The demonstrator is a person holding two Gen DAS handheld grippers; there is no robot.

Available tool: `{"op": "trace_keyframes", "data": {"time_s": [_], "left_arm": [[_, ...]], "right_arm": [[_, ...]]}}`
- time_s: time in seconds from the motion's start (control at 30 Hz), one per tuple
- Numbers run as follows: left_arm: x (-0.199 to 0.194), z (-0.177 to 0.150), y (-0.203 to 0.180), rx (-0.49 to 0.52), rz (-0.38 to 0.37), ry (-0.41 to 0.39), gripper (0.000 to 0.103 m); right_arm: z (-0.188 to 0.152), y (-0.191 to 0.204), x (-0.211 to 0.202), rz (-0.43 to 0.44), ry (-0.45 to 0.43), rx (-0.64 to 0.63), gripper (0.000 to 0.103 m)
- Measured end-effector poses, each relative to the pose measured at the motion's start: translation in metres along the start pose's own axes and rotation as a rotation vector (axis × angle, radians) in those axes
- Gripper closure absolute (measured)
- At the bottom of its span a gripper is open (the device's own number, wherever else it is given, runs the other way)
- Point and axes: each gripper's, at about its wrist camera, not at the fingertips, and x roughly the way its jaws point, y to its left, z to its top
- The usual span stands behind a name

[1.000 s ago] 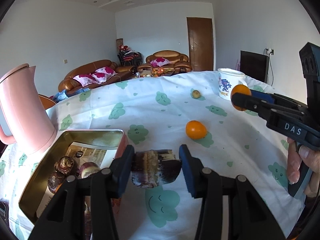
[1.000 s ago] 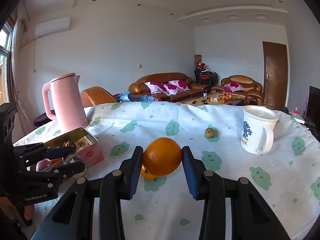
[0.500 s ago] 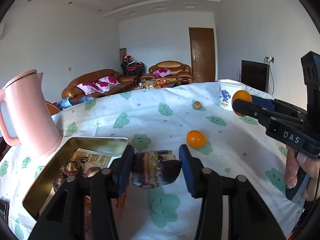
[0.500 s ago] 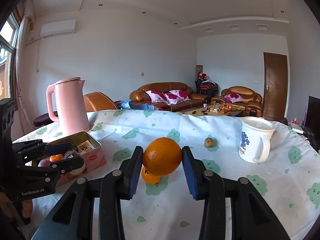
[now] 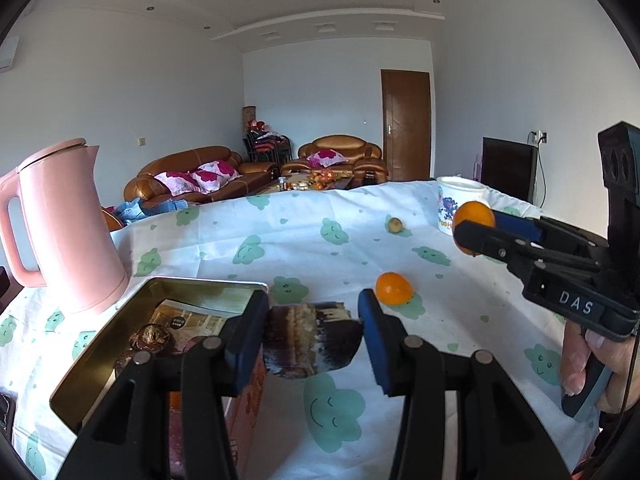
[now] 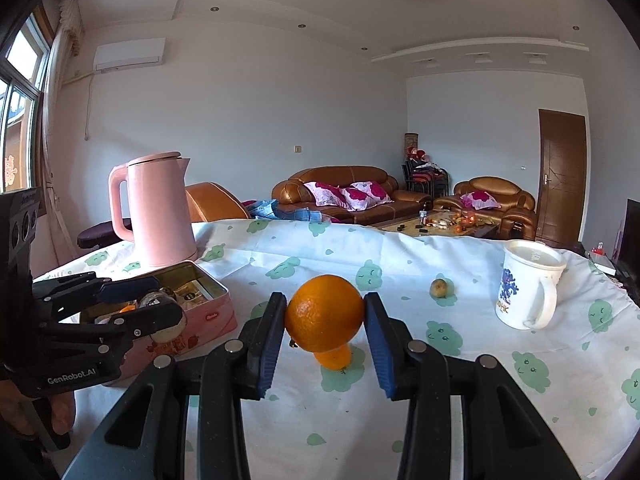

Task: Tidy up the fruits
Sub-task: 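Carry the orange in the right gripper while the left carries the round cake toward the tin, then lower the orange into the tin with the right gripper while the left lowers the cake and both open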

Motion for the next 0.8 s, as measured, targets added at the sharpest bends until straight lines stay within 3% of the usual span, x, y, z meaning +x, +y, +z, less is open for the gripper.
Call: {"op": "trace_keyframes", "data": {"time_s": [0.8], "left_arm": [[-0.03, 0.003, 0.053, -0.082, 0.046, -0.029, 0.055]], "right_arm": [[0.026, 0.075, 0.027, 0.159, 0.031, -0.064, 0.061]]}}
